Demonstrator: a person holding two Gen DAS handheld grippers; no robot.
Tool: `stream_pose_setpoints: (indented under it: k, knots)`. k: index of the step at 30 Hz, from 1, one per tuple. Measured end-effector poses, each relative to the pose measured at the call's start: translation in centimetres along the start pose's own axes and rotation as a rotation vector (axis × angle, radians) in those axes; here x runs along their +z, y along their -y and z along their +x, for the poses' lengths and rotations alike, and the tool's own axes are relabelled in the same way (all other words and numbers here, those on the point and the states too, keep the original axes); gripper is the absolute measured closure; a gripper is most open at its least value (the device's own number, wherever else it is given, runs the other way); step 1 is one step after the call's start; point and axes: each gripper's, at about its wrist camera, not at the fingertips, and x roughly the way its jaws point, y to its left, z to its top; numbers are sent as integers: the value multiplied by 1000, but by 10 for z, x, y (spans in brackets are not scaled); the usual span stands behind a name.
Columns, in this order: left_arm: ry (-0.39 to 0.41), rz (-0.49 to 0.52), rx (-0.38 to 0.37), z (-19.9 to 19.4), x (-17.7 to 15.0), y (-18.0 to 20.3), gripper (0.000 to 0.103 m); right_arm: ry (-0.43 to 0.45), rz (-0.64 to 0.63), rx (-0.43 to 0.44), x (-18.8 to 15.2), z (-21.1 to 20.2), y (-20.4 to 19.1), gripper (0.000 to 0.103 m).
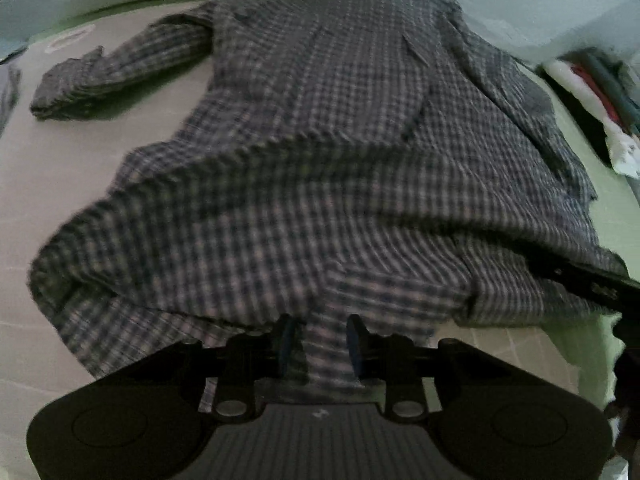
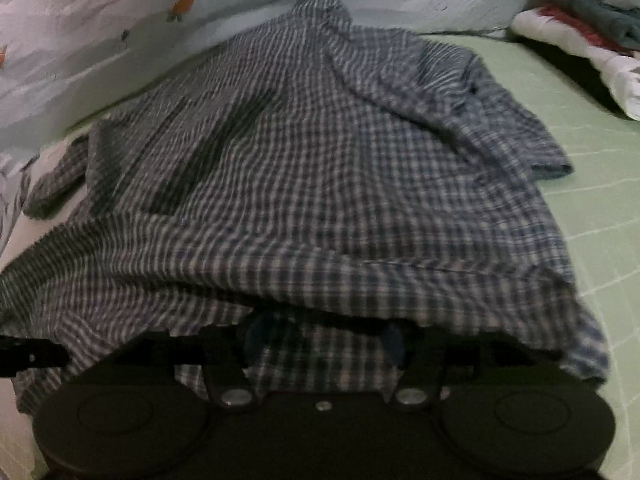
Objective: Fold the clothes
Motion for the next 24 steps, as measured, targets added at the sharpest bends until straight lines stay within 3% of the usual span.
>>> stream_pose_setpoints:
  k: [4, 6, 7, 8, 9, 10, 13, 19, 24]
  knots:
    - [-21, 16, -13, 4, -7, 9, 70, -1, -65, 2, -5, 1, -7, 30]
    - [-29, 25, -12, 6, -10, 13, 71, 1, -98, 6, -7, 0, -10, 37]
    - [-31, 33, -11, 8, -12, 16, 71, 2, -115, 8, -8, 0, -11, 51]
    - [-31, 42, -9, 8, -13, 19, 75, 3, -131, 9, -9, -1, -12, 59]
    - [-27, 53, -10, 7, -16, 22, 77, 1, -147, 18, -9, -1, -13, 81]
    - [-24, 63, -11, 6, -18, 25, 87, -3, -148, 34, -9, -2, -12, 101]
    - [-13, 91, -13, 1, -24, 34, 100, -2, -139, 61, -15, -8, -10, 103]
    - [9, 181, -34, -12, -40, 58, 101, 22, -181, 72, -36, -43, -8, 103]
    - [-12, 224, -20, -11, -54, 69, 99, 7, -158, 27, -41, -40, 3, 98]
